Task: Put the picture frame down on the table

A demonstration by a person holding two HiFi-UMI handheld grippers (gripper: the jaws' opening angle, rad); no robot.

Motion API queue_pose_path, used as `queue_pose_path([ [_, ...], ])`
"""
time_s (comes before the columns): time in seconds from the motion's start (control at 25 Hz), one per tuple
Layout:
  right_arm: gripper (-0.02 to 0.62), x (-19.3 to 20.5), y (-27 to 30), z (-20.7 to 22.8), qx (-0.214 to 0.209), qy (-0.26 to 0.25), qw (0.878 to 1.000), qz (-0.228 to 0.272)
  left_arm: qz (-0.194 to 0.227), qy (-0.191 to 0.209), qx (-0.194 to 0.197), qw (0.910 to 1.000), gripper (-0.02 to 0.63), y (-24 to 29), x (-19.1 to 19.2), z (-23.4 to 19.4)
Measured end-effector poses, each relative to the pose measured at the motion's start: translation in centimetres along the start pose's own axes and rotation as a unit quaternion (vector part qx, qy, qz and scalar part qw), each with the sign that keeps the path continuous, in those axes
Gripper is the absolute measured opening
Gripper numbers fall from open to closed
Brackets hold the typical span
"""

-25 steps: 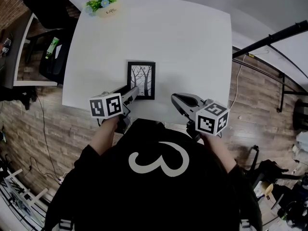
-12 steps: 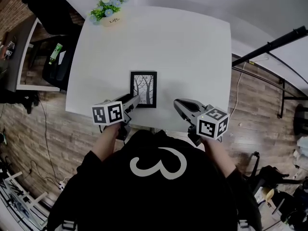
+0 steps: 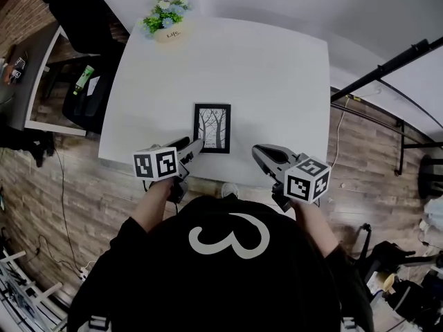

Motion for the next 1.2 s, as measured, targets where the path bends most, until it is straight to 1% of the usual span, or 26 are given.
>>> queue_pose_path([
  [0.12,0.023,-0.6,-0.6,-1.6,0.004,-0.014,1.000,0.009,0.001,0.008,0.021,0.9997,0.204,-1.9,0.6,0.5],
  [0.28,0.023,-1.1,-1.5,-4.3,-0.001,-0.028,0.999,0.024,0.007,0.017,0.082,0.9965,0.173,-5.5,1.0,2.4],
  [0.44,0.023,-1.3,-1.9,-7.9,-0.018,-0.049,0.998,0.041,0.020,0.047,0.145,0.9881,0.108,-9.5,1.3,4.9],
  [0.52,0.023,-1.2,-1.8,-9.8,-0.026,-0.052,0.997,0.051,0.026,0.067,0.169,0.9830,0.084,-11.4,1.8,5.9],
  [0.6,0.023,-1.0,-1.7,-11.6,-0.031,-0.056,0.996,0.059,0.031,0.081,0.186,0.9788,0.078,-13.2,2.2,6.5],
  [0.84,0.023,-0.1,-2.4,-17.0,-0.042,-0.076,0.993,0.079,0.042,0.099,0.235,0.9661,0.040,-17.5,4.4,8.1],
  [0.96,0.023,0.9,-2.9,-19.4,-0.042,-0.083,0.992,0.082,0.035,0.129,0.260,0.9563,0.029,-19.1,5.9,9.2],
  [1.08,0.023,2.1,-3.6,-20.8,-0.032,-0.082,0.993,0.082,0.035,0.169,0.269,0.9477,0.020,-20.4,7.1,10.3],
  [1.2,0.023,3.1,-4.6,-22.0,-0.024,-0.086,0.993,0.082,0.035,0.181,0.269,0.9452,0.018,-21.1,8.4,10.7],
])
Point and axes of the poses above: the fingertips, and each gripper's own axes: y forward along the fingers, z to its right, x out of its underside, the point moved 9 cm from there along -y, backward along the fingers, and after that the axes turned 7 degrees about -y, right-handed, at the moved point
